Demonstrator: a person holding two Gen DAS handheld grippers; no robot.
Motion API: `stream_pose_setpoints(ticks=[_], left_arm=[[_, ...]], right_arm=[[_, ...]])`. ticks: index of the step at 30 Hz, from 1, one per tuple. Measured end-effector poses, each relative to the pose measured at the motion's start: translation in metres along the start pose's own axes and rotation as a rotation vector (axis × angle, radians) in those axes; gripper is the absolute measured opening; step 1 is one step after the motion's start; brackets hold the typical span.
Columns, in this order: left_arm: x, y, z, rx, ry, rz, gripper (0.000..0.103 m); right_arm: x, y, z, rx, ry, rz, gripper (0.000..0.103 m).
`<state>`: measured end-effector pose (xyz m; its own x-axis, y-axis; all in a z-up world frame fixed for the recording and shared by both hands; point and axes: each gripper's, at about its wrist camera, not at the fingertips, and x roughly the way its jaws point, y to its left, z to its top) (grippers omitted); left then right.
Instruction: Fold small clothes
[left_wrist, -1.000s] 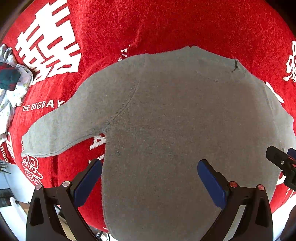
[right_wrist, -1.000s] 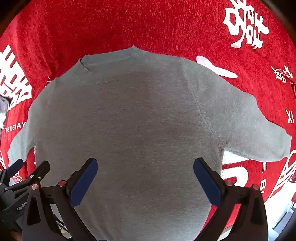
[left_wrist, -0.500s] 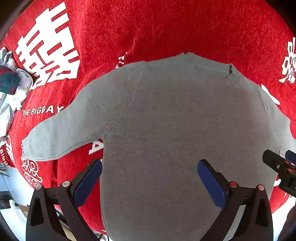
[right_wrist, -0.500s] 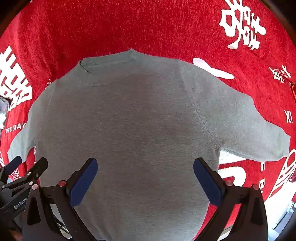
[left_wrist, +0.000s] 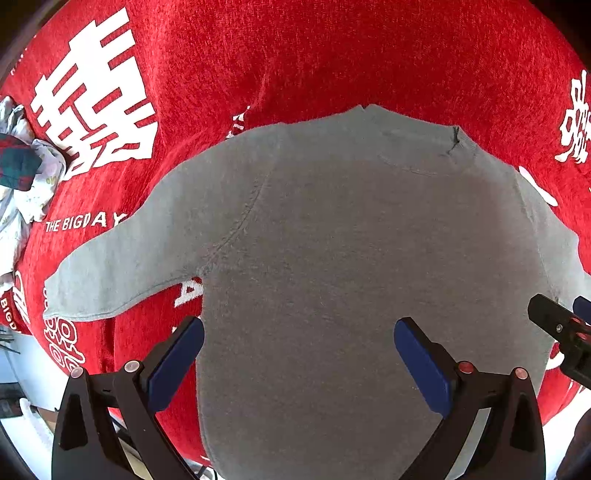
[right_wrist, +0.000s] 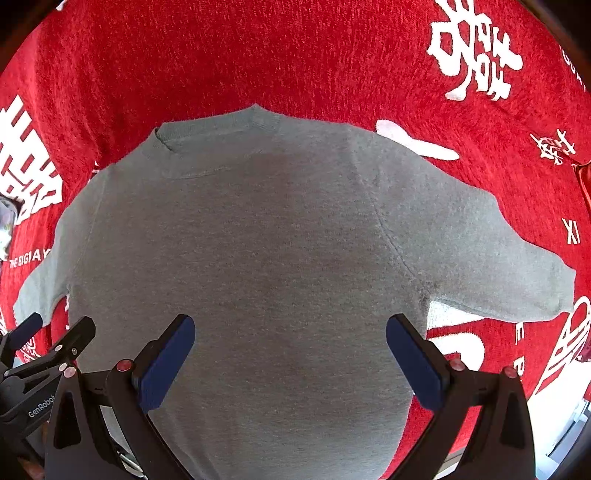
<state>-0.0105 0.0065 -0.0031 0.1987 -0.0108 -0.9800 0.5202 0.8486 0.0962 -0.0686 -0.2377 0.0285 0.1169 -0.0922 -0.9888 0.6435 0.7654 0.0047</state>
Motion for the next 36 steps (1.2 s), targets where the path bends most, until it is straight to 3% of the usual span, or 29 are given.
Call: stream_pose_setpoints(ticks=[36], left_arm=[[-0.0006,0.004,-0.0053,-0.011,0.004,0.009,0.103]], right_arm=[[-0.0028,-0.0009,-0.0032,-0.004,-0.009,-0.005,0.103]])
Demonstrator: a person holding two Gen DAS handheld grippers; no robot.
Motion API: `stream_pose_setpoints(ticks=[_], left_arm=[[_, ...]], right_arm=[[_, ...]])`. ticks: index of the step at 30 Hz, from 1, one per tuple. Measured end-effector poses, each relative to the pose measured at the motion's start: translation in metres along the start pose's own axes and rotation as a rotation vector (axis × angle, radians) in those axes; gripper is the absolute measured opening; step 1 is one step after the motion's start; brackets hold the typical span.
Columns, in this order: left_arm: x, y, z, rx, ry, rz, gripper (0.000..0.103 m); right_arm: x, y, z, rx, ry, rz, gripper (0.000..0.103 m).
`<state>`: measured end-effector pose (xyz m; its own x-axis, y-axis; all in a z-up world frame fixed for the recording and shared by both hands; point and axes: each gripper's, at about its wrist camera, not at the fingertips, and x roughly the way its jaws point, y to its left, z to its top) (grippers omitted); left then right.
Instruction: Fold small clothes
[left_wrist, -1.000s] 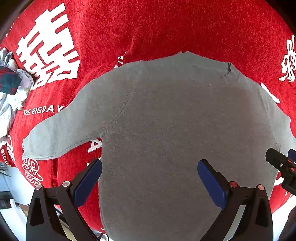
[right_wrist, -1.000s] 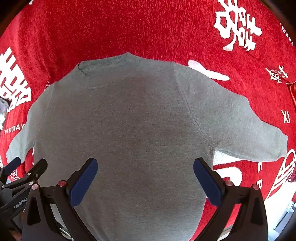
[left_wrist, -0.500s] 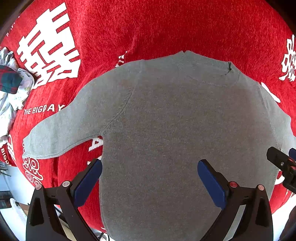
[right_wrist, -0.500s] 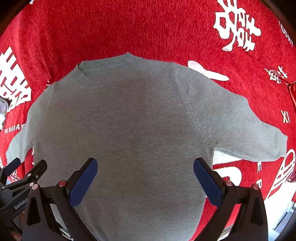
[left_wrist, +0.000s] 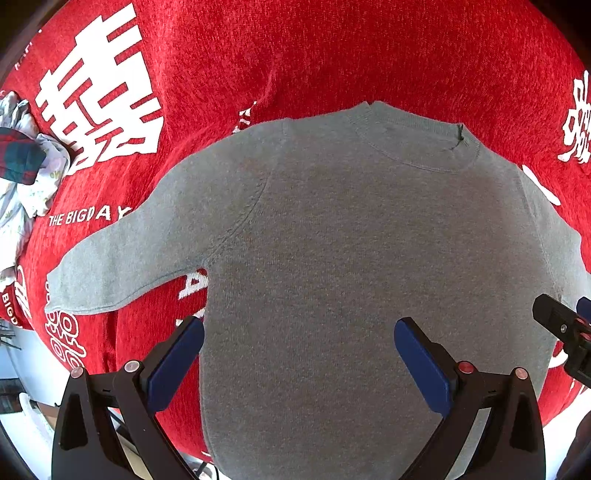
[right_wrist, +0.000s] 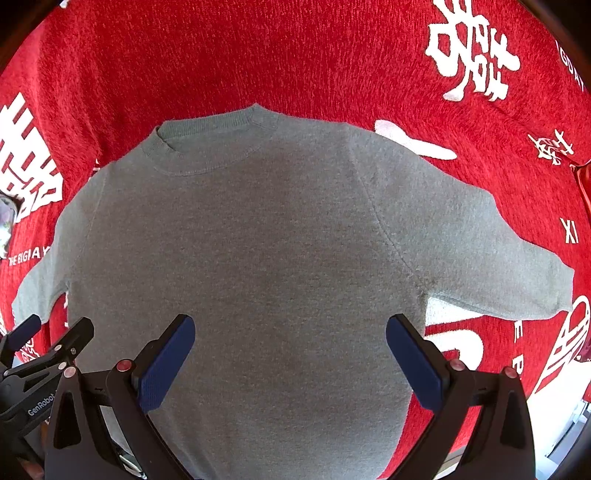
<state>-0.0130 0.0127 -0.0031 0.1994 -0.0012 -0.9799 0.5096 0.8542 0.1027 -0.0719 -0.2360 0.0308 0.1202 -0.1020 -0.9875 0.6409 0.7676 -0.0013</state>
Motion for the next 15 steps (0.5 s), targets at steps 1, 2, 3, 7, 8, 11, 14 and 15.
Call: stream_pose_setpoints(ticks=[1,2,3,7,8,11,14,15], left_arm=[[0.0,0.0001,0.0,0.0,0.0,0.0,0.103],[-0.0001,0.0006,-0.0002,0.001,0.0,0.0,0.103],[0.0,0.0004,-0.0001,0.001,0.001,0.0,0.103],[0.0,-0.0003,0.0003,-0.001,0.002,-0.001,0.103],[0.0001,0.0,0.0004,-0.002,0.003,-0.002,0.103],[0.0015,0.0008,0.0009,-0.007,0.009,-0.006,0.103],[0.0035,0.002,0.0015,-0.011,0.013,-0.008,0.103],[0.004,0.0024,0.0019,-0.012,0.013,-0.008,0.103]], right_arm=[[-0.0001,0.0001,-0.0002,0.0,-0.001,0.001,0.103],[-0.0001,0.0004,-0.0002,0.0,-0.001,0.0,0.103],[0.0,0.0004,-0.0002,0.0,-0.001,0.0,0.103],[0.0003,0.0022,-0.0004,-0.004,0.003,-0.002,0.103],[0.0004,0.0027,-0.0003,-0.006,0.004,-0.002,0.103],[0.0008,0.0043,-0.0001,-0.005,0.006,-0.004,0.103],[0.0017,0.0053,0.0012,-0.002,0.009,-0.006,0.103],[0.0021,0.0057,0.0017,-0.002,0.011,-0.007,0.103]])
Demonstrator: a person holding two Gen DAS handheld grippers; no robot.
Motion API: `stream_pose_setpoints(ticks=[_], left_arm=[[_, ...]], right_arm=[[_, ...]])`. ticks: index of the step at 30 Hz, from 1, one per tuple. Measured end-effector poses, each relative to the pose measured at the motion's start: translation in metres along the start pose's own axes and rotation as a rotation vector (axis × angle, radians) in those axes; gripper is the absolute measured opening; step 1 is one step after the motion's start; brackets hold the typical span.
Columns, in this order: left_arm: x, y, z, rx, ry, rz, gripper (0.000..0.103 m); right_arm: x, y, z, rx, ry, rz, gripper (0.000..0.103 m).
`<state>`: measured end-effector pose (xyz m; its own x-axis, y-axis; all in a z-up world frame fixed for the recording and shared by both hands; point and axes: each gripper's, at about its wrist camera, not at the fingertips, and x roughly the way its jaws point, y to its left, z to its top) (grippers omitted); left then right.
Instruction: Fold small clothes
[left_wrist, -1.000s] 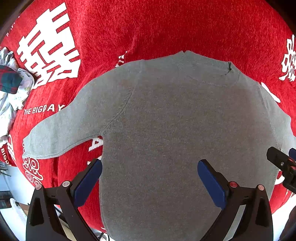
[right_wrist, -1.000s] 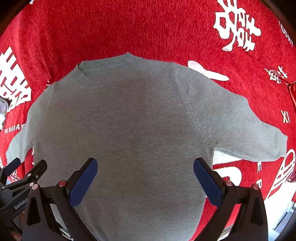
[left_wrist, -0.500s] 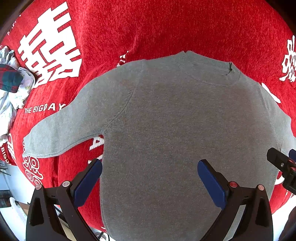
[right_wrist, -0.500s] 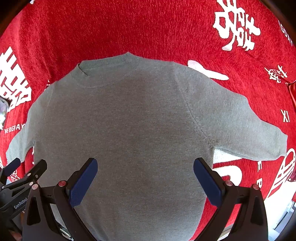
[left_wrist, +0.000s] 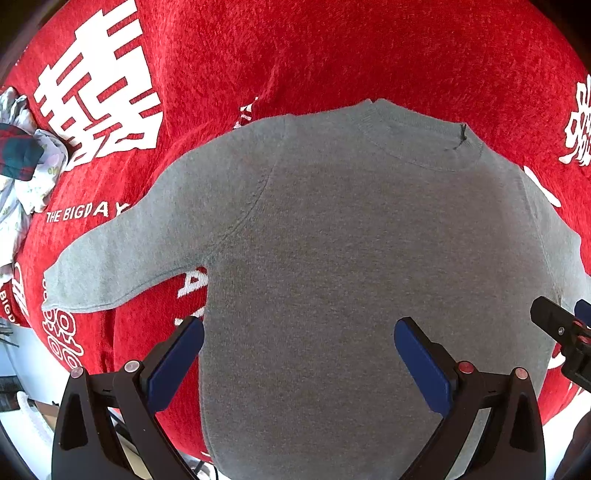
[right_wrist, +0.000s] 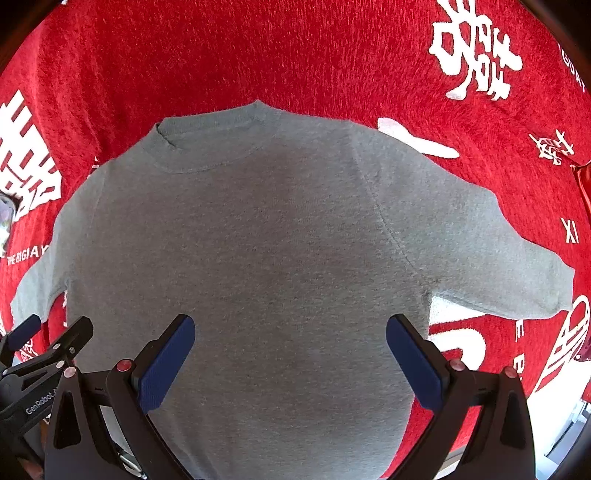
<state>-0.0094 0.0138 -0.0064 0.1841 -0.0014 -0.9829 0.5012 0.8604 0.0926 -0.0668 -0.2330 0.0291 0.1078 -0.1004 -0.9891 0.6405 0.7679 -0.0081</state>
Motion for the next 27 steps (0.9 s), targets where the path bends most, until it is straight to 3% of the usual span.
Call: stream_pose_setpoints(ticks=[27], left_arm=[[0.005,0.014,0.002,-0.017,-0.001,-0.018,0.103]], right_arm=[[-0.001,0.01,0.005,-0.019,0.0,-0.017,0.103]])
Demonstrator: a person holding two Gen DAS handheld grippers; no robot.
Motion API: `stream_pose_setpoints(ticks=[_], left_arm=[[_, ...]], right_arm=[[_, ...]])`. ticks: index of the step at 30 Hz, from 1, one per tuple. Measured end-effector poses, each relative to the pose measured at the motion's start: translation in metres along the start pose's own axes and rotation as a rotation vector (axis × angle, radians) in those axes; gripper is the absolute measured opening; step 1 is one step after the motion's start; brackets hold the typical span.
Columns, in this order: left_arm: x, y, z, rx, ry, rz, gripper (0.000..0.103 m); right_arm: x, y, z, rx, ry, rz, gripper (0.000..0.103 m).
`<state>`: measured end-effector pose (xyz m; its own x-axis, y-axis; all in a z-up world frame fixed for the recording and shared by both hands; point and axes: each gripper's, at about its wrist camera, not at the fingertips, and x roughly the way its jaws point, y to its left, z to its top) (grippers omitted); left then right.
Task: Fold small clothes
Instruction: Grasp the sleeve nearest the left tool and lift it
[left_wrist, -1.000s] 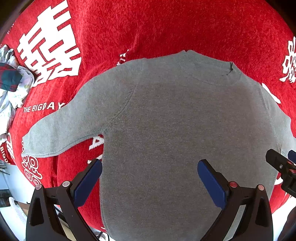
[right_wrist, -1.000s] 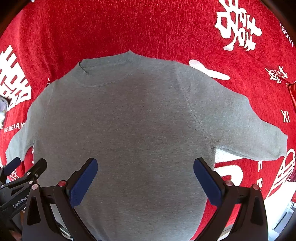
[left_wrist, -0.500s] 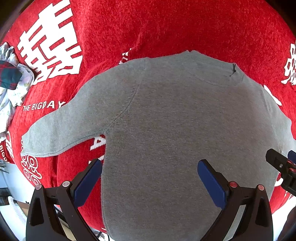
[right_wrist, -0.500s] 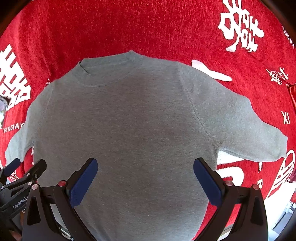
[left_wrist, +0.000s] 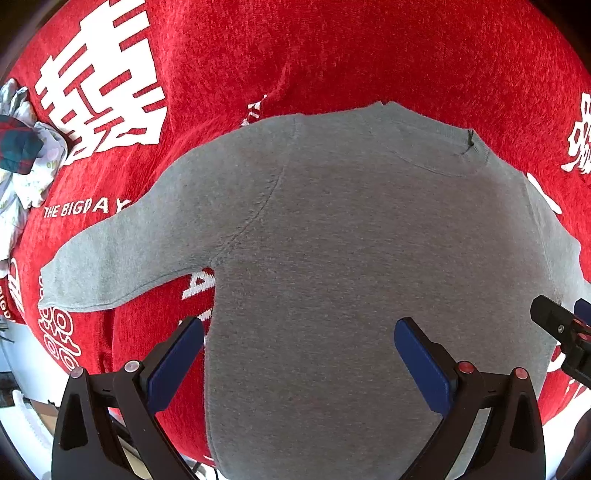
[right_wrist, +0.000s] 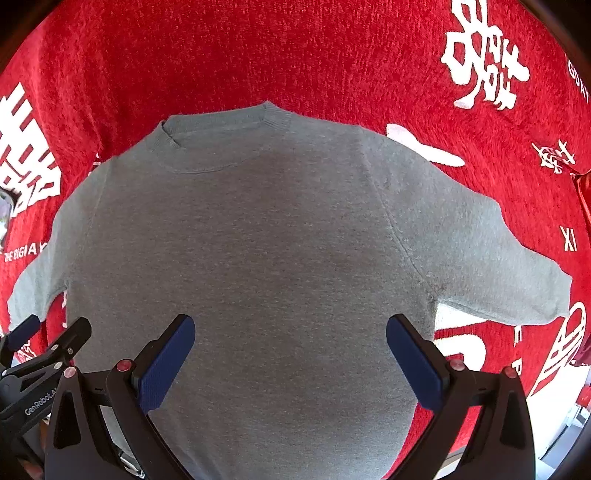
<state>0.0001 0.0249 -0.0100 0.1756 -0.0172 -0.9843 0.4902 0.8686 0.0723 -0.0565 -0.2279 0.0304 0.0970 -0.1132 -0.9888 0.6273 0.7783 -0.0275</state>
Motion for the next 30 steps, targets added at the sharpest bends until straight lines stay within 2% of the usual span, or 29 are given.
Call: stream_pose_setpoints(ticks=[7,13,16,19,23,25,29,30], left_arm=[[0.002,0.012,-0.003,-0.032,-0.008,-0.032,0.103],[0.008,0.044,-0.009,-0.123,-0.015,-0.091,0.103],[0.015,0.073,-0.015,-0.178,-0.008,-0.146,0.103],[0.02,0.115,-0.025,-0.266,-0.036,-0.169,0.103],[0.04,0.186,-0.043,-0.442,-0.073,-0.175,0.103],[0.058,0.217,-0.054,-0.532,-0.076,-0.206,0.103],[0.096,0.252,-0.06,-0.647,-0.061,-0.308,0.103],[0.099,0.257,-0.059,-0.659,-0.081,-0.316,0.103]], right_arm=[[-0.002,0.008,0.0,-0.019,-0.013,0.002,0.103],[-0.007,0.031,-0.004,-0.051,-0.044,0.118,0.103],[-0.006,0.05,-0.005,-0.063,-0.033,0.208,0.103],[-0.003,0.076,-0.008,-0.12,-0.002,0.256,0.103],[0.001,0.115,-0.017,-0.238,0.038,0.24,0.103],[0.004,0.13,-0.02,-0.271,0.048,0.229,0.103],[0.017,0.147,-0.025,-0.29,0.088,0.221,0.103],[0.02,0.151,-0.026,-0.295,0.097,0.217,0.103]])
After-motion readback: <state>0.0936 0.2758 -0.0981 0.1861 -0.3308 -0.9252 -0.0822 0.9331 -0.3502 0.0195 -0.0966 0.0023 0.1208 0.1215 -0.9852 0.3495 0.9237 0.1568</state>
